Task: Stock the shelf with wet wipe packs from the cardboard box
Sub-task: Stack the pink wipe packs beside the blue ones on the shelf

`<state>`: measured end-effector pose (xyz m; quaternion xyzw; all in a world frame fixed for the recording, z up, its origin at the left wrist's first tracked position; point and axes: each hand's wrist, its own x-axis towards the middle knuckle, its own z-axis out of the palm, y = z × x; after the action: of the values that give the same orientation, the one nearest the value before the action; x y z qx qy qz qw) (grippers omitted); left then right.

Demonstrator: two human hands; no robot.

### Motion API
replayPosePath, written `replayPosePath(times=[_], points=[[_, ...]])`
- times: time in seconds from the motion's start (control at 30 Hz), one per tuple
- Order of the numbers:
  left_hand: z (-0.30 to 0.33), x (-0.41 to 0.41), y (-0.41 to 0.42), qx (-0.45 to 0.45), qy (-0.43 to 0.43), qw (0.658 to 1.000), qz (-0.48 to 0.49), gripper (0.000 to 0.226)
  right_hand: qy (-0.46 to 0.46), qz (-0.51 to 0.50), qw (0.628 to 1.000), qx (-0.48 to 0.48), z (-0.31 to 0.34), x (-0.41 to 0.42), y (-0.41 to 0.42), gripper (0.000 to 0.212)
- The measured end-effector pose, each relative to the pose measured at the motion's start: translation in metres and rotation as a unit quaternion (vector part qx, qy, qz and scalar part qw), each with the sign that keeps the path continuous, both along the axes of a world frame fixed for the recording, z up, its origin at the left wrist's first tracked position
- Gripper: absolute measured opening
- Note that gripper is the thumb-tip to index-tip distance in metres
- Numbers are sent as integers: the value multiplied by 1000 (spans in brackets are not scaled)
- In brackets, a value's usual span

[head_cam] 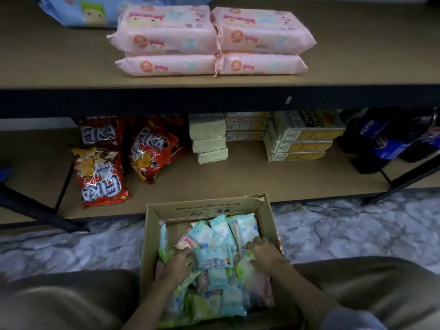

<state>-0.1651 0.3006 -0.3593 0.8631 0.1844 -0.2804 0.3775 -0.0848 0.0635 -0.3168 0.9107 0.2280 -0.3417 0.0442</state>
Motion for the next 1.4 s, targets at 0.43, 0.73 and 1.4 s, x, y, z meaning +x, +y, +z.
replayPosePath(times=[0.43,0.73,1.4], points=[[-55,2,-9,-29,-9,999,-10,83,66,138,984,-86,-36,28,3,54],[-59,1,-5,-114,-50,991,42,73,145,94,983,-58,-28,43,6,43],[-18,-16,12,241,9,966,91,57,123,-43,991,-4,-48,-7,0,55]])
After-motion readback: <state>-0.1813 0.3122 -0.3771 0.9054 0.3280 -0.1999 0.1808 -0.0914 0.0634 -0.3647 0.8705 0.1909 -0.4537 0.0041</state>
